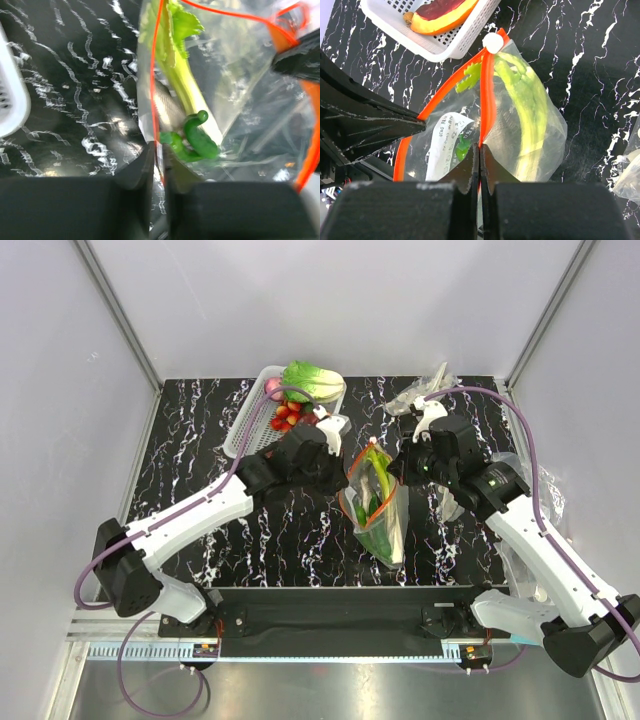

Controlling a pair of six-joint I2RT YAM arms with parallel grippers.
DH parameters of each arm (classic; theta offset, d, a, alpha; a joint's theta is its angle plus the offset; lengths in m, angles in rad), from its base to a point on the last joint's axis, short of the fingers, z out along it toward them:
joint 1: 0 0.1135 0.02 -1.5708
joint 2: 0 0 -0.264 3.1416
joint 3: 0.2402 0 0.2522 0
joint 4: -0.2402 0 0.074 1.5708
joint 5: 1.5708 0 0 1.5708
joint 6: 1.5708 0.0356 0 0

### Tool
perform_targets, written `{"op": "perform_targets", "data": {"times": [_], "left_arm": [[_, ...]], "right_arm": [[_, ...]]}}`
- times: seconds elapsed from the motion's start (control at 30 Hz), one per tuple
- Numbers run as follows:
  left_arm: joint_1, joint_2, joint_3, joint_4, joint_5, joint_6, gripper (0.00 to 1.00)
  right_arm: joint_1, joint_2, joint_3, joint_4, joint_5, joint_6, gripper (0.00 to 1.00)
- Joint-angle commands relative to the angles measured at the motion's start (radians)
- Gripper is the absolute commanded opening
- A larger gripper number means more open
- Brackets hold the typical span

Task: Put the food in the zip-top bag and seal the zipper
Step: Adjust the zipper food storage bag at the center of the board.

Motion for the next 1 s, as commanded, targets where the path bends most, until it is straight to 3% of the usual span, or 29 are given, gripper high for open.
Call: {"op": "perform_targets", "data": {"times": [0.0,0.47,0.7,0.97], "left_arm": [[0.012,-0.001,0.013,0.087,0.113,-0.016,0.00],[0.012,-0.036,0.152,0.214,0.362,-0.095,0.00],[0.009,-0.055,0.067,0.311,0.391,-0.126,0.00],[0.009,-0.038,-0.018,0.316,0.358,-0.106,0.00]], "right_arm": [[-0.003,-0.028,0.006,0.036,-0.017,0.019,0.00],[-0.003,-0.054,0.072,0.090,-0.202,0.100,0.00],[-0.003,-0.051,0.046,0.114,-0.226,0.114,0.00],[-0.002,-0.030,0.017,0.111,-0.181,0.134,0.01]]}}
